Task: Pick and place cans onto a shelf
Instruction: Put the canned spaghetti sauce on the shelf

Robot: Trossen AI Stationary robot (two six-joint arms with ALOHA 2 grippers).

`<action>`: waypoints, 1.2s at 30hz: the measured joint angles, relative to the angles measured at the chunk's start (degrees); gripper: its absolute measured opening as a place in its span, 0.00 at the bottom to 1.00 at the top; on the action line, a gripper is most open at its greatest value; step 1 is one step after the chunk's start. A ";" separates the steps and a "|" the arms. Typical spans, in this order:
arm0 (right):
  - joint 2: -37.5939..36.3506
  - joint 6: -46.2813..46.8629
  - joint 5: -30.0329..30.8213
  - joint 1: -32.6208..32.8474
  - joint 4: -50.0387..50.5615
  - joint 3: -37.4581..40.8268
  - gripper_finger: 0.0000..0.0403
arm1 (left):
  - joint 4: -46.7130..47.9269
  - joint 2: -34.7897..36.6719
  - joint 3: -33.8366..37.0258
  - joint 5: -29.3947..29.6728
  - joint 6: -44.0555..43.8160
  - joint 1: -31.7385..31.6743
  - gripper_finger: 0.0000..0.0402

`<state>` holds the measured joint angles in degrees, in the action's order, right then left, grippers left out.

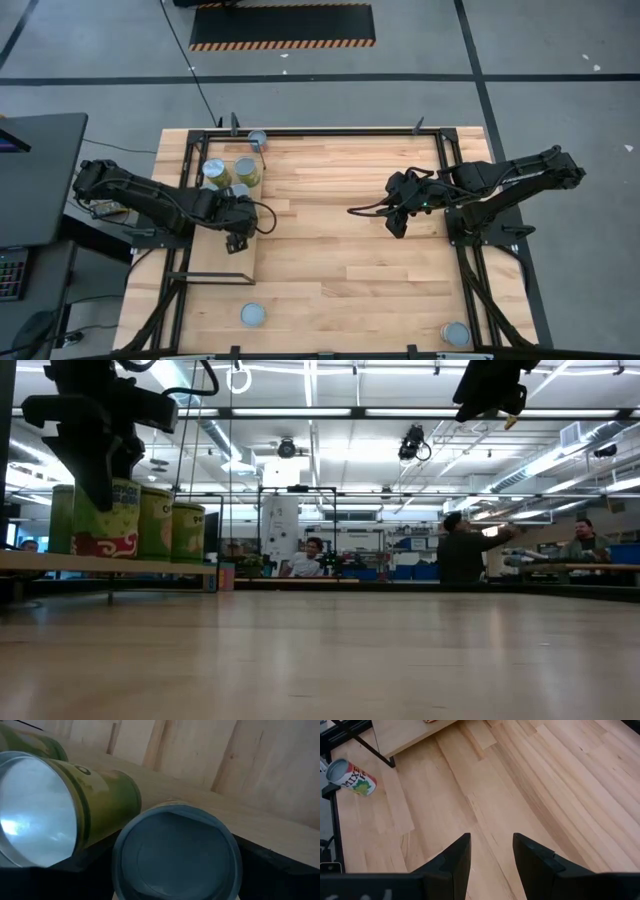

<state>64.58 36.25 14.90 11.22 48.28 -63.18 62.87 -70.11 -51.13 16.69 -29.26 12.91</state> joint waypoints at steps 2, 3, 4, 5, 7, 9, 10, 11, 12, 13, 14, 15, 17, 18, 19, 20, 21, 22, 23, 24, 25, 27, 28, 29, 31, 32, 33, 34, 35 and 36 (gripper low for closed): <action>0.00 0.00 0.00 0.00 0.01 0.00 0.38 | -0.09 0.00 0.00 -0.08 0.00 0.00 0.78; 0.00 -0.01 0.00 0.00 0.01 0.00 0.38 | -0.08 0.00 0.00 -0.28 0.01 0.00 0.78; 0.00 -0.01 0.00 0.00 0.01 0.00 0.38 | -0.07 0.00 -0.01 -0.46 0.02 0.00 0.78; 0.00 -0.02 -0.02 0.00 0.01 0.00 0.38 | -0.07 0.00 0.00 -0.61 0.02 0.00 0.78; 0.00 -0.02 -0.02 0.00 0.01 0.00 0.38 | -0.07 0.00 0.00 -0.72 0.13 0.00 0.78; 0.00 -0.02 -0.01 0.00 0.01 0.00 0.38 | -0.07 0.00 0.00 -0.92 0.13 0.00 0.78; 0.00 -0.02 -0.01 0.00 0.01 0.00 0.38 | -0.09 0.00 0.00 -0.99 0.13 0.00 0.78; 0.00 -0.01 -0.02 0.00 0.01 0.00 0.38 | -0.13 0.00 0.00 -1.41 0.30 0.00 0.78; 0.00 0.00 -0.02 0.00 0.01 0.00 0.38 | -0.19 0.00 0.00 -2.36 1.56 0.00 0.78; 0.00 0.00 -0.02 0.00 0.01 0.00 0.38 | -0.20 0.00 0.00 -3.09 2.93 0.00 0.78; 0.00 0.00 -0.02 0.00 0.01 0.00 0.38 | -0.18 0.00 0.00 -3.52 3.46 0.00 0.78; 0.00 0.00 -0.02 0.00 0.01 0.00 0.38 | -0.13 0.00 0.00 -3.78 3.98 0.00 0.78; 0.00 0.00 -0.02 0.00 0.01 0.00 0.38 | -0.15 0.00 0.00 -3.86 4.02 0.02 0.78; 0.00 0.00 -0.02 0.00 0.01 0.00 0.38 | -0.15 0.00 0.00 -3.61 4.02 0.00 0.78; 0.00 0.00 -0.02 0.00 0.01 0.00 0.38 | -0.15 0.00 0.00 -3.26 3.95 0.00 0.78; 0.00 0.00 -0.02 0.00 0.01 0.00 0.38 | -0.15 0.00 0.00 -3.09 3.46 0.00 0.78; 0.00 0.00 -0.02 0.00 0.01 0.00 0.38 | -0.16 0.00 -0.01 -2.93 2.90 0.00 0.78; 0.00 0.00 -0.02 0.00 0.01 0.00 0.38 | -0.21 0.00 0.00 -2.87 2.67 0.00 0.78; 0.00 0.00 -0.02 0.00 0.01 0.00 0.38 | -0.27 0.00 0.00 -2.88 2.63 0.00 0.78; 0.00 0.01 -0.02 0.00 0.00 0.00 0.38 | -0.30 0.00 0.00 -2.88 2.67 0.00 0.78; 0.00 0.02 -0.02 0.00 0.00 0.00 0.38 | -0.26 0.00 0.00 -2.94 2.67 0.00 0.78; 0.00 0.00 -0.02 0.00 -0.01 0.00 0.38 | -0.26 0.00 0.00 -3.07 2.64 0.00 0.78; 0.00 0.00 -0.02 0.00 0.01 0.00 0.38 | -0.29 0.00 0.00 -3.12 2.61 0.00 0.78; 0.00 0.00 -0.02 0.00 0.00 0.00 0.38 | -0.33 0.00 0.00 -3.19 2.51 0.00 0.78; 0.00 0.00 -0.02 0.00 -0.01 0.00 0.38 | -0.59 0.00 0.00 -3.29 2.49 0.00 0.78; 0.00 0.00 -0.02 0.00 -0.01 0.00 0.38 | -0.77 0.00 0.00 -3.56 2.47 0.00 0.78; 0.00 0.00 -0.02 0.00 -0.01 0.00 0.38 | -0.77 0.00 0.00 -3.76 2.47 0.00 0.78; 0.00 0.00 -0.03 0.00 -0.01 0.00 0.38 | -0.71 0.00 0.00 -3.86 2.47 -0.05 0.78; 0.00 0.00 -0.02 0.00 -0.02 0.00 0.38 | -0.73 0.00 0.00 -3.88 2.47 -0.07 0.78; 0.00 0.00 -0.04 0.00 -0.03 0.00 0.38 | -0.73 0.00 0.00 -3.87 2.47 -0.09 0.78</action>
<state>64.58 36.25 14.86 11.22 48.25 -63.18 62.14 -70.11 -51.13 12.82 -26.79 12.81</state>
